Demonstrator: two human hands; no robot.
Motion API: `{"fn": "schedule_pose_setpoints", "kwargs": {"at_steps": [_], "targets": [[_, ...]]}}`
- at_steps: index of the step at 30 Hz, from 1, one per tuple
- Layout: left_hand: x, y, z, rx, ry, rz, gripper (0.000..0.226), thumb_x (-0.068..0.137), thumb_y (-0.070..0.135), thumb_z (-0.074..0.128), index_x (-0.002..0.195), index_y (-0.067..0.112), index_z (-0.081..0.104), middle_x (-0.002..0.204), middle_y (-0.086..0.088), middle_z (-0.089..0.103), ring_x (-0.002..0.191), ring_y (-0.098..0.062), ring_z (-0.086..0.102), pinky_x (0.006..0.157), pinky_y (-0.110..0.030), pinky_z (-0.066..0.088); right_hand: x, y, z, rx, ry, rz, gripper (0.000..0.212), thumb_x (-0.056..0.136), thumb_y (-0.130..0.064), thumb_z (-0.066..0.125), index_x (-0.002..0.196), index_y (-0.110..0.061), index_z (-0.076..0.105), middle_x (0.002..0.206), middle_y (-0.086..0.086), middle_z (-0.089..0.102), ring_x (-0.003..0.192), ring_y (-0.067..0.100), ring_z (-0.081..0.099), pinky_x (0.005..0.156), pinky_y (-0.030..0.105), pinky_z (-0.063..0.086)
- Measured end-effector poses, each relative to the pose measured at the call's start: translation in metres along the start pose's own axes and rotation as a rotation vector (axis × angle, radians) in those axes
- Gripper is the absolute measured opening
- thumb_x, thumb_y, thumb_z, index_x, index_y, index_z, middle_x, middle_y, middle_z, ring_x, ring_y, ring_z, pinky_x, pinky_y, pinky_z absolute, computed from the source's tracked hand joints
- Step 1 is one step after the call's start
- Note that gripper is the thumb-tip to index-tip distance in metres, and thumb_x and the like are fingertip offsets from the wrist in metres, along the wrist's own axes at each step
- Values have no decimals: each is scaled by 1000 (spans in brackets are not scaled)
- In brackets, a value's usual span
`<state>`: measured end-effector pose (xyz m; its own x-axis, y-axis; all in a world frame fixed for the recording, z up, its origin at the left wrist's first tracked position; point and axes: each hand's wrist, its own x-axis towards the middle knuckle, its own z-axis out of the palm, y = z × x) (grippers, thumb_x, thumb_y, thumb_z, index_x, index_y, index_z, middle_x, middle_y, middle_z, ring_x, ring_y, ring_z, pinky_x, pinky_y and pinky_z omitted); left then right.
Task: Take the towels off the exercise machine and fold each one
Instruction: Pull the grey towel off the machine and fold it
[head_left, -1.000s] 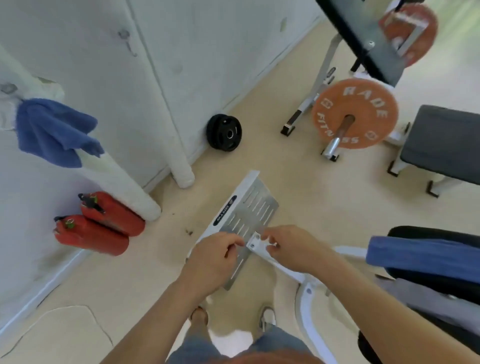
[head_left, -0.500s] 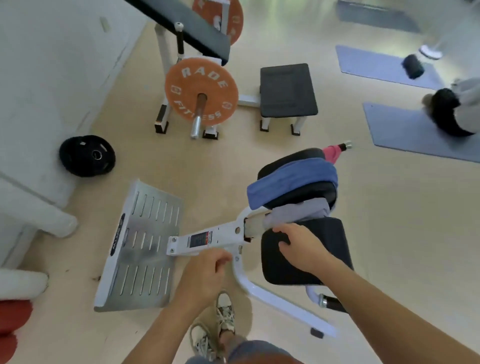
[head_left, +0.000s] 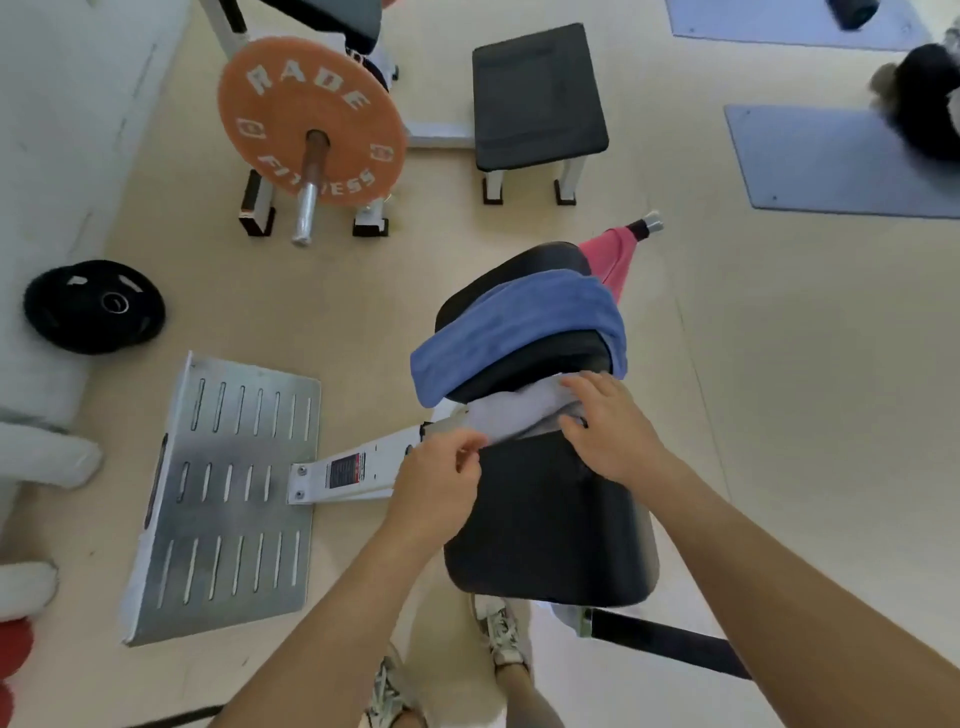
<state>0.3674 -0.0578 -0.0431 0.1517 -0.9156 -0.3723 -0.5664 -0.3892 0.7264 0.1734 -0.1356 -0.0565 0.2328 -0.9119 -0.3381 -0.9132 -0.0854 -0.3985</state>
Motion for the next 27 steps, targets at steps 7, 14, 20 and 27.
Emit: {"fn": "schedule_pose_setpoints", "kwargs": {"at_steps": [7,14,20,27], "targets": [[96,37,64,84,-217,10,43,92,11,48,130,32,53,127,2,58,111,-18,54,87,-24,42,40,26,40,142,174,74,37,85,-27,48,120,-22,58,115,3,50,99,22,50,78,37,51],[122,26,79,327,-238,-38,36,75,16,67,107,30,59,103,1,63,89,-21,59,75,-34,51,43,32,50,240,366,50,7,65,-19,49,72,-18,50,80,-4,50,70,16,41,61,29,32],[94,18,61,57,-6,-116,12,79,20,70,83,30,73,78,12,70,70,-13,67,73,-37,57,38,30,47,297,393,22,20,71,-11,53,71,-25,39,70,-6,45,67,16,41,65,30,29],[56,48,33,100,97,81,14,89,18,62,93,19,75,77,8,69,69,-6,64,72,-24,51,21,24,35,287,387,-42,9,83,-11,60,83,-19,61,84,-4,63,76,17,55,75,33,40]]}}
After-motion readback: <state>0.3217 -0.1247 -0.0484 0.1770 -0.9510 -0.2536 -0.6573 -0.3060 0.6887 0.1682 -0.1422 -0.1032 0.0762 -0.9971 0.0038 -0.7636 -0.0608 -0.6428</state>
